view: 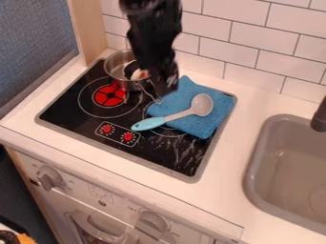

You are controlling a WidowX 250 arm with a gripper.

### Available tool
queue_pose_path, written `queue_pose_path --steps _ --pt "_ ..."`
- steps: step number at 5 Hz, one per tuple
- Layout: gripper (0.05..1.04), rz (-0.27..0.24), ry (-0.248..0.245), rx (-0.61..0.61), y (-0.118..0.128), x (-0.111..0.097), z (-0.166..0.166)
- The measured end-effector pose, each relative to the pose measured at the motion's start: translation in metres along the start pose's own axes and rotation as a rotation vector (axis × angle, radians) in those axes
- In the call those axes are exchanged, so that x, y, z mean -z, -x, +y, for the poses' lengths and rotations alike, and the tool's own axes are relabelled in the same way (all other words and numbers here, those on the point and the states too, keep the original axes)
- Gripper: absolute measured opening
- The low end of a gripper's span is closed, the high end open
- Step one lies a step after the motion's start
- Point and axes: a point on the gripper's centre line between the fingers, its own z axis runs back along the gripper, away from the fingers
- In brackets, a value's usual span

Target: Put the spatula on the left side corner of the burner.

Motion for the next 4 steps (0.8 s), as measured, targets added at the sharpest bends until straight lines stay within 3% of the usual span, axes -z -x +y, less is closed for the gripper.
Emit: queue_pose_path --steps 4 --pt "0.999 0.053 0.042 0.127 -0.001 0.065 0.001"
